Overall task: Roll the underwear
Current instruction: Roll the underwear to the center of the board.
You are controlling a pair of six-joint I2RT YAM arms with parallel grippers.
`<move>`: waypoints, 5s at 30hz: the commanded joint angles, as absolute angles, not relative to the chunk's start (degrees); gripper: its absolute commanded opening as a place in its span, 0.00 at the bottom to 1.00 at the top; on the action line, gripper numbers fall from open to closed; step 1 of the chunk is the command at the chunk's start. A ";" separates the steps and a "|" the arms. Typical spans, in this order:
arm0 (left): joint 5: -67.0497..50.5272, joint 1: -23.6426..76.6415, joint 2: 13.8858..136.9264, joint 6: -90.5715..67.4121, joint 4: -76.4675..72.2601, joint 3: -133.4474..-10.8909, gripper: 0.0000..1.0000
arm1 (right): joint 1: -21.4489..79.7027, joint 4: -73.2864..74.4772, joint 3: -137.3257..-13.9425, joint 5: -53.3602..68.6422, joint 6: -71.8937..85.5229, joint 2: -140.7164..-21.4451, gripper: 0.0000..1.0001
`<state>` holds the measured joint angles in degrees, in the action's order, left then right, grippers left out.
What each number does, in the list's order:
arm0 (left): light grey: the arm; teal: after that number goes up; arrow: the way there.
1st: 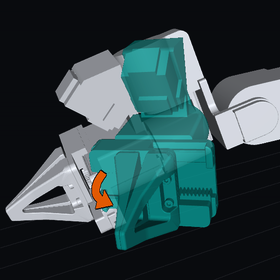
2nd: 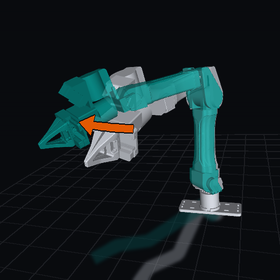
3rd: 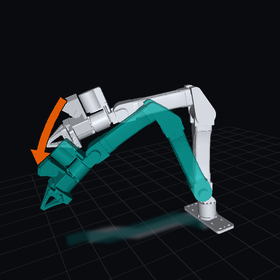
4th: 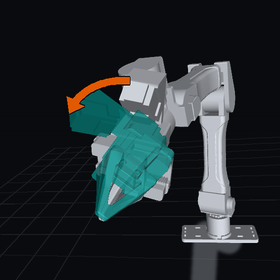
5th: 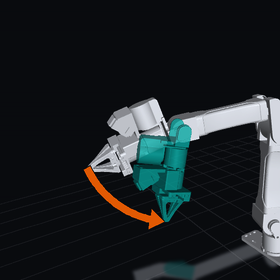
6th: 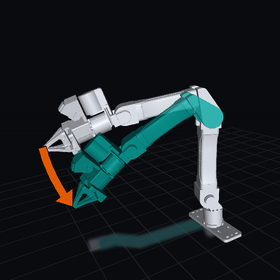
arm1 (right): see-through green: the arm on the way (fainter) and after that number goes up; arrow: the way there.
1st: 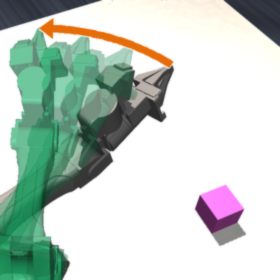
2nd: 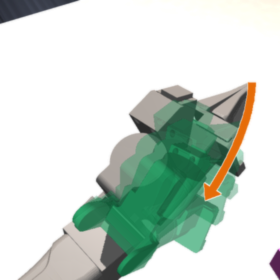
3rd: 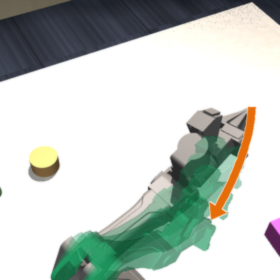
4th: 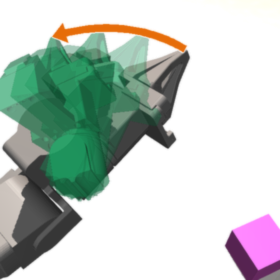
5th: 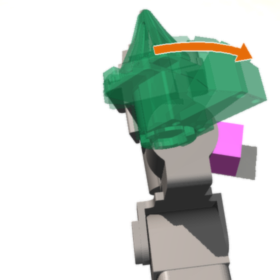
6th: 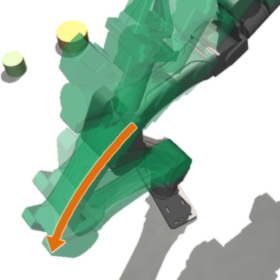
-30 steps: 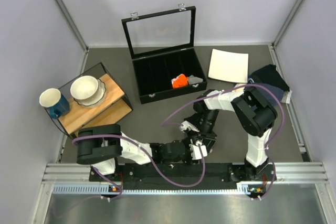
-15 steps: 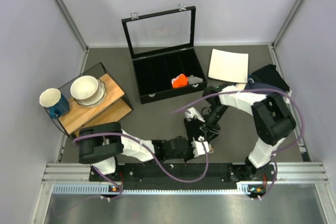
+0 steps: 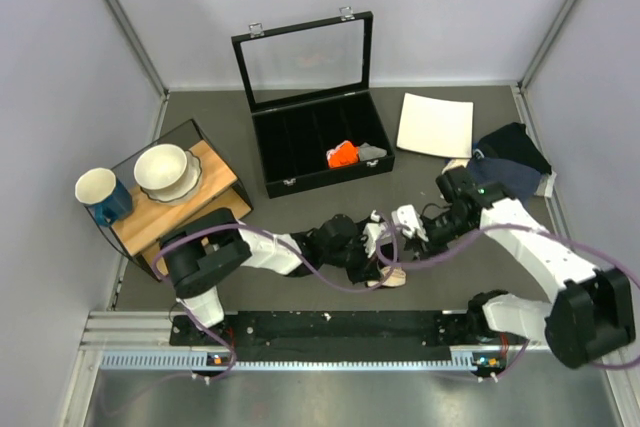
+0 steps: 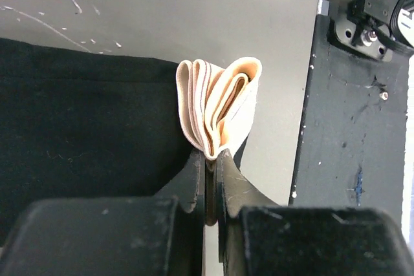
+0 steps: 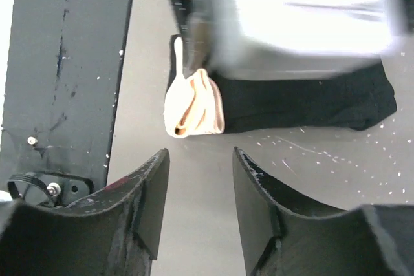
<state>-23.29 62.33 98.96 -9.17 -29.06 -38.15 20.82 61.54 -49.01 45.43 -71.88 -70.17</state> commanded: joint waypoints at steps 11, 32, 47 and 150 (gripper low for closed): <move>-27.07 51.16 111.53 -26.71 -18.37 -44.21 0.00 | 34.79 45.01 -34.81 40.79 -82.80 -59.14 0.46; -24.18 48.69 104.25 -38.41 -30.32 -37.01 0.21 | 42.01 30.67 -29.88 25.93 -76.03 -71.98 0.40; -15.03 52.28 69.19 -14.62 -48.73 -11.56 0.49 | 41.22 43.41 -39.10 34.79 -69.79 -79.27 0.13; -35.01 39.20 99.09 -26.12 -14.94 -48.17 0.49 | 37.97 26.27 -32.69 21.62 -70.06 -74.61 0.38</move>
<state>-44.88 40.99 107.98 -29.17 -10.41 -51.96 37.69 22.35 -31.59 23.70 -74.72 -71.75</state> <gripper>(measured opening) 0.466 0.416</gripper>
